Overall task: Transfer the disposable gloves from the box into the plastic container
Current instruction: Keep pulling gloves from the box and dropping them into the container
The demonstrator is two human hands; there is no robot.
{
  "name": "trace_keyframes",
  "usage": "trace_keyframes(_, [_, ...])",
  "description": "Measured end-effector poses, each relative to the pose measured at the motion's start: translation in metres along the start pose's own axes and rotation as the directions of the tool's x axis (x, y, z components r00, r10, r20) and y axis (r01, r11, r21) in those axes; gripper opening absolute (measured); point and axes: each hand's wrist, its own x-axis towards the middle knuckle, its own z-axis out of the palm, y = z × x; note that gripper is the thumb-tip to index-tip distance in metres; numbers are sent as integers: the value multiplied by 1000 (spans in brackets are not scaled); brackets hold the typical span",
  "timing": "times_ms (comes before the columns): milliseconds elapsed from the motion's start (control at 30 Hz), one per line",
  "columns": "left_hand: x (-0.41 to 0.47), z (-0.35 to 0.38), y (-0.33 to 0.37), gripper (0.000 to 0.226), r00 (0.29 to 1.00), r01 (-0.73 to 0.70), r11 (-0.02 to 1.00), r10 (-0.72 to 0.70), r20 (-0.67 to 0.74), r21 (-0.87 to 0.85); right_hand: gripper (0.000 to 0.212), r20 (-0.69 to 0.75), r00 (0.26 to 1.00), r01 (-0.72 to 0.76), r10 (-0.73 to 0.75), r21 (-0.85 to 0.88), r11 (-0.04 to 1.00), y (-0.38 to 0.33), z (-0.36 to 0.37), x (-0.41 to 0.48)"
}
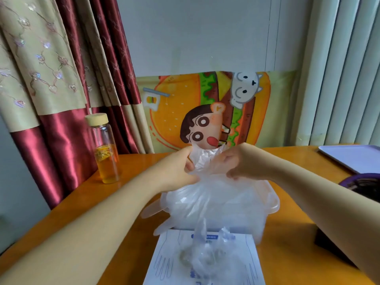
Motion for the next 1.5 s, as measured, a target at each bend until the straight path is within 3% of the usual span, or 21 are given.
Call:
trace_keyframes(67, [20, 12, -4, 34, 993, 7, 997, 2, -119, 80, 48, 26, 998, -52, 55, -124, 991, 7, 7, 1])
trace_keyframes(133, [37, 17, -11, 36, 991, 67, 995, -58, -116, 72, 47, 69, 989, -109, 130, -253, 961, 14, 15, 0])
trace_keyframes(233, [51, 14, -22, 51, 978, 172, 980, -158, -138, 96, 35, 126, 981, -68, 145, -477, 876, 19, 21, -3])
trace_keyframes(300, [50, 8, -19, 46, 936, 120, 983, -64, -346, 141, 20, 149, 978, -38, 147, -563, 825, 20, 22, -4])
trace_keyframes(367, [40, 5, 0, 34, 853, -128, 986, 163, -495, 104, 21, 174, 971, -29, 162, -589, 808, 19, 23, -4])
trace_keyframes(400, [32, 5, 12, 29, 849, -265, 962, 267, -455, 71, 24, 189, 968, -18, 164, -598, 801, 17, 23, -4])
trace_keyframes(467, [23, 14, 31, 27, 925, -357, 934, 358, -124, 27, 38, 214, 963, 4, 165, -620, 785, 15, 26, -3])
trace_keyframes(500, [24, 21, 35, 34, 948, -308, 947, 297, 113, 93, 45, 236, 957, 19, 172, -637, 771, 14, 27, -3])
trace_keyframes(567, [31, 34, 30, 48, 889, -201, 926, 35, 457, 319, 53, 301, 931, 61, 207, -686, 725, 14, 30, -2])
trace_keyframes(633, [42, 41, 19, 52, 840, -166, 875, -115, 530, 454, 54, 347, 903, 94, 252, -733, 673, 17, 34, 0])
trace_keyframes(733, [52, 54, 7, 58, 802, -171, 826, -200, 563, 537, 48, 368, 886, 135, 283, -787, 602, 24, 42, 3])
trace_keyframes(833, [57, 70, -3, 50, 772, -190, 800, -236, 590, 569, 48, 371, 876, 145, 309, -812, 565, 30, 50, 8])
trace_keyframes(967, [55, 68, -6, 50, 790, -208, 803, -198, 580, 558, 51, 347, 901, 128, 260, -786, 605, 32, 46, 8])
trace_keyframes(1100, [42, 36, -2, 50, 879, -149, 892, -78, 470, 427, 66, 230, 964, 64, 130, -682, 728, 25, 23, -4])
trace_keyframes(1167, [31, 20, -2, 48, 938, -119, 947, 8, 347, 300, 55, 68, 997, 63, -30, -565, 822, 20, 8, -13])
trace_keyframes(1233, [11, 8, -4, 39, 978, -152, 979, 129, 164, 136, 37, -95, 970, 174, -222, -361, 916, 11, -2, -24])
trace_keyframes(1267, [-6, 5, -3, 34, 981, -185, 982, 183, 63, 27, 29, -112, 949, 258, -295, -260, 930, 1, -5, -34])
trace_keyframes(1367, [-58, 10, -1, 29, 954, -286, 921, 248, -169, -265, 21, 71, 916, 402, -396, -119, 908, -24, 1, -63])
trace_keyframes(1433, [-85, 20, -2, 27, 960, -271, 915, 233, -159, -299, 30, 262, 879, 434, -398, -96, 896, -33, 16, -81])
trace_keyframes(1500, [-100, 34, -6, 24, 979, -203, 952, 203, -25, -227, 50, 378, 859, 422, -346, -139, 896, -32, 33, -94])
